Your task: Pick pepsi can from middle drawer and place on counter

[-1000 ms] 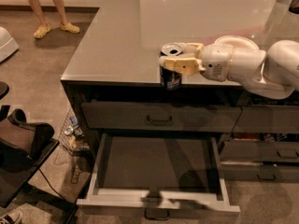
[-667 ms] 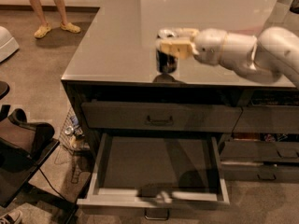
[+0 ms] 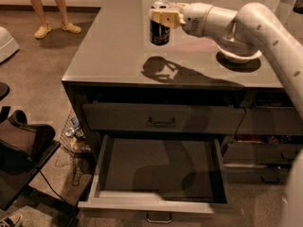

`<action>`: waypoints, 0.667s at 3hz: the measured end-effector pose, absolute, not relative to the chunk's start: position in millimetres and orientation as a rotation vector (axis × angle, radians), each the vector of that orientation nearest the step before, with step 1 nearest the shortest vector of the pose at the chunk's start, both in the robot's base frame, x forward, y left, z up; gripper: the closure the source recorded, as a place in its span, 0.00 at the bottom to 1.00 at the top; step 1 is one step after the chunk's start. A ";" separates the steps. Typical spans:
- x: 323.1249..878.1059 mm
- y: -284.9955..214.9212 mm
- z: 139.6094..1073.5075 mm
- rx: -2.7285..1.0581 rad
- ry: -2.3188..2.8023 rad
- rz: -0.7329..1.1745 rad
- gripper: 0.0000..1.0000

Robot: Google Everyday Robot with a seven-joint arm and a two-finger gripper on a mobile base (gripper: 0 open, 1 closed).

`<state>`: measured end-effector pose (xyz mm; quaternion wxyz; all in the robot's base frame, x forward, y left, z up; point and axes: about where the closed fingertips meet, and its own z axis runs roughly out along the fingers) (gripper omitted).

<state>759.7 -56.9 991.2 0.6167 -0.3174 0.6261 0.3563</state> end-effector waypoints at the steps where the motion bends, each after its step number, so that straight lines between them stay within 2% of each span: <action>1: 806.9 -52.6 965.1 -0.663 1.501 0.766 1.00; 2: 828.8 -51.4 936.5 -0.625 1.552 0.734 1.00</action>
Offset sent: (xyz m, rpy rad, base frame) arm 0.0954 -0.0011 -0.0884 -0.0478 0.1161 -0.1995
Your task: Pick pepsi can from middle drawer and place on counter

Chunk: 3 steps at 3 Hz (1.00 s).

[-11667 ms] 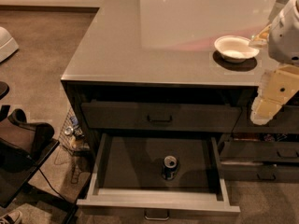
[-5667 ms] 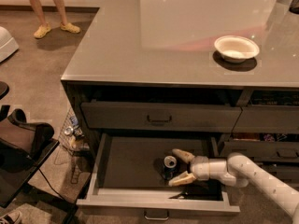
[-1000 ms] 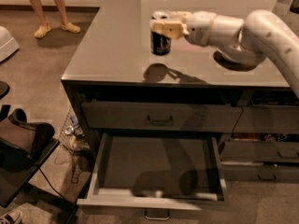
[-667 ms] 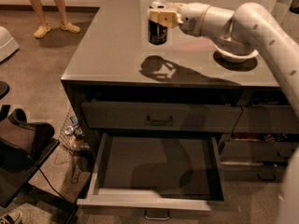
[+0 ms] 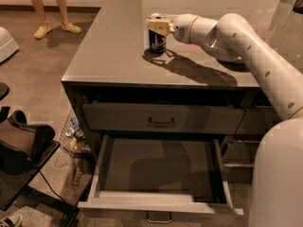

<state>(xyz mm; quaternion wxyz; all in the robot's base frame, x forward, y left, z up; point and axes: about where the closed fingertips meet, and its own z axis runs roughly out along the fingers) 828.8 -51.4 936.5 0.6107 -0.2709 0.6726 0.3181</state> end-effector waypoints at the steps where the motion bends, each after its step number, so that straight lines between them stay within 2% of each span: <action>1: 838.1 -56.6 911.4 -0.583 1.589 0.714 1.00; 2: 838.1 -56.6 917.1 -0.583 1.589 0.714 0.83; 3: 838.1 -56.6 919.2 -0.583 1.589 0.714 0.60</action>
Offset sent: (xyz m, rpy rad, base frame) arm 0.0093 -0.0052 -0.0254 -0.0015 0.0298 -0.0421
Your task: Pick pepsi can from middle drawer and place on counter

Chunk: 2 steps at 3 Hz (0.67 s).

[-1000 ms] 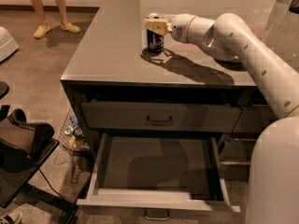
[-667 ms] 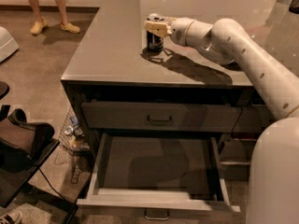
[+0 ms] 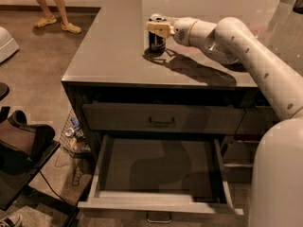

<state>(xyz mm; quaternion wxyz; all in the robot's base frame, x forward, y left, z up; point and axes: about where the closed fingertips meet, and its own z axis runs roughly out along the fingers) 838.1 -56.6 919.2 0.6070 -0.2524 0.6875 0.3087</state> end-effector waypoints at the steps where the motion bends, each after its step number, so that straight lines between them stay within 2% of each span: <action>1: 838.1 -56.5 919.5 -0.583 1.589 0.714 0.37; 2: 838.1 -56.5 919.5 -0.583 1.589 0.714 0.12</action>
Offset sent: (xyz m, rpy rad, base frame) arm 0.0000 0.0000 0.0003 0.0000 0.0000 0.0001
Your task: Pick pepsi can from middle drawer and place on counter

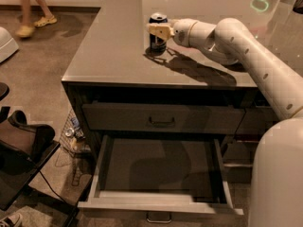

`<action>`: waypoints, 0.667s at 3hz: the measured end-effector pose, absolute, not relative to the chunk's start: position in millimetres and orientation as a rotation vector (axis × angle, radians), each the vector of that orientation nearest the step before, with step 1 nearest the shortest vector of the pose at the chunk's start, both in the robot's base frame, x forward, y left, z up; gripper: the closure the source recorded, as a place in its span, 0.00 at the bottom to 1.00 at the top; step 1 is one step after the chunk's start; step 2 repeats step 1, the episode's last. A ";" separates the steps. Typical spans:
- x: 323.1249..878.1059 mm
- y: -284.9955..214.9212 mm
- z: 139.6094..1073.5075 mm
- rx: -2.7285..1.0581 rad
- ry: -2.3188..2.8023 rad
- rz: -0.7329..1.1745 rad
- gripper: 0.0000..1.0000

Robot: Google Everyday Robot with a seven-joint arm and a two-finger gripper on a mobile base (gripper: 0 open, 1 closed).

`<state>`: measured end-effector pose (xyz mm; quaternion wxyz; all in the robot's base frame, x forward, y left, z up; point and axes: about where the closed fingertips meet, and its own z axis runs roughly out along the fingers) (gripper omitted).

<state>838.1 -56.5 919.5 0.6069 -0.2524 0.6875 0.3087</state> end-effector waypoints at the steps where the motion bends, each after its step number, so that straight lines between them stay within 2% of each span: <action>1: 838.2 -53.7 919.0 -0.586 1.589 0.717 0.00; 2: 838.2 -53.7 919.0 -0.586 1.589 0.717 0.00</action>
Offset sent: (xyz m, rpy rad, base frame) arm 0.0000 0.0000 0.0000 0.0000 0.0000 0.0000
